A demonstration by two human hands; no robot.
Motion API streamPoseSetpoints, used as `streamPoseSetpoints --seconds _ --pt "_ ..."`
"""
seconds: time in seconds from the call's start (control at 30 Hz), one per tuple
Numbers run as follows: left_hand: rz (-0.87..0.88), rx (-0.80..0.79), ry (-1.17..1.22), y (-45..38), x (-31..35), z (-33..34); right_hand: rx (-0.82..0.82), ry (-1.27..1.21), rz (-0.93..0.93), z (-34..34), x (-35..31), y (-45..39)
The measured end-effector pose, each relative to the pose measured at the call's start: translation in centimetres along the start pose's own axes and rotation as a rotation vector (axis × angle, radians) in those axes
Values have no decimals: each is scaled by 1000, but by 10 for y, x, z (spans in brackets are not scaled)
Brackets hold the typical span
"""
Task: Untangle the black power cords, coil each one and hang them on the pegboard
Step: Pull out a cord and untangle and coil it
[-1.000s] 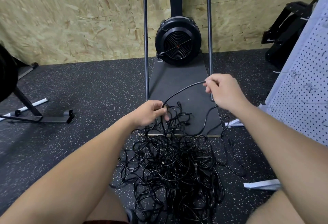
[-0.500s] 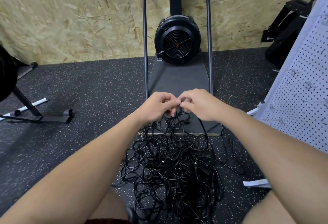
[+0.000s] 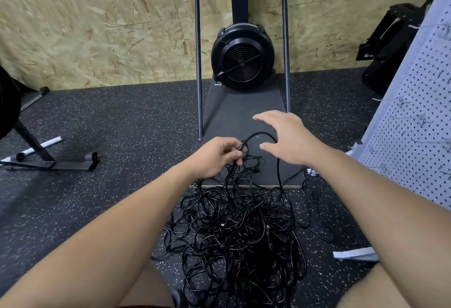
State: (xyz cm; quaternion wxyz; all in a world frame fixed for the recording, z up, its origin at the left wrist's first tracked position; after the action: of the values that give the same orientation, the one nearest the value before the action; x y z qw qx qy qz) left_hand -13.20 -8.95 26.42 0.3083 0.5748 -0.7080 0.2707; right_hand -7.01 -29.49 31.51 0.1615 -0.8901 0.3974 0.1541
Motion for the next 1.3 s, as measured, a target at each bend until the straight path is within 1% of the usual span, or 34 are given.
streamPoseSetpoints --seconds 0.1,0.13,0.23,0.3,0.4,0.5,0.57,0.7,0.83,0.93,1.0,1.07,1.17,1.3 --pt "17 42 97 -5 12 3 -113 -64 -48 14 -14 -1" --pt "19 45 144 -6 14 3 -148 -43 -64 21 -17 -1" --pt "-8 26 275 -7 14 1 -159 -17 -110 29 -16 -4" --pt "-39 32 317 -4 12 -3 -158 -95 -110 25 -12 -7" --pt "-54 -30 338 2 9 -5 -64 -146 -123 10 -8 -8" --pt "-90 -128 210 7 -2 -3 48 -230 -82 -3 0 -8" --pt "-145 -145 157 9 -14 -1 112 -289 -37 -7 8 -8" --pt "-322 -111 374 11 -26 -3 238 -336 57 -16 26 -5" --pt "-359 24 686 6 -11 -13 293 -329 174 -16 45 -3" --pt "-331 46 712 3 0 -16 297 -332 235 -16 61 -3" --pt "-311 18 714 4 4 -18 247 -301 269 -15 68 -3" --pt "-286 -9 747 5 8 -18 159 -216 294 -11 72 0" --pt "-247 -39 865 5 19 -13 -31 -102 322 2 74 4" --pt "-235 -38 1016 1 43 3 -268 60 280 31 66 8"
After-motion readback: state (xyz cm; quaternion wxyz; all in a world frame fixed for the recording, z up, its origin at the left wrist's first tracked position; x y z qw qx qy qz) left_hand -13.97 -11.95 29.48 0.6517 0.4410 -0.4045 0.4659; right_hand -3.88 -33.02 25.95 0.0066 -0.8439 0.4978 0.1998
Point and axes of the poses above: each hand's wrist, its own y-axis away from the middle knuckle, its own z-axis out of the palm, x = y × z, the point moved 5 cm from there along -y, towards the middle knuckle
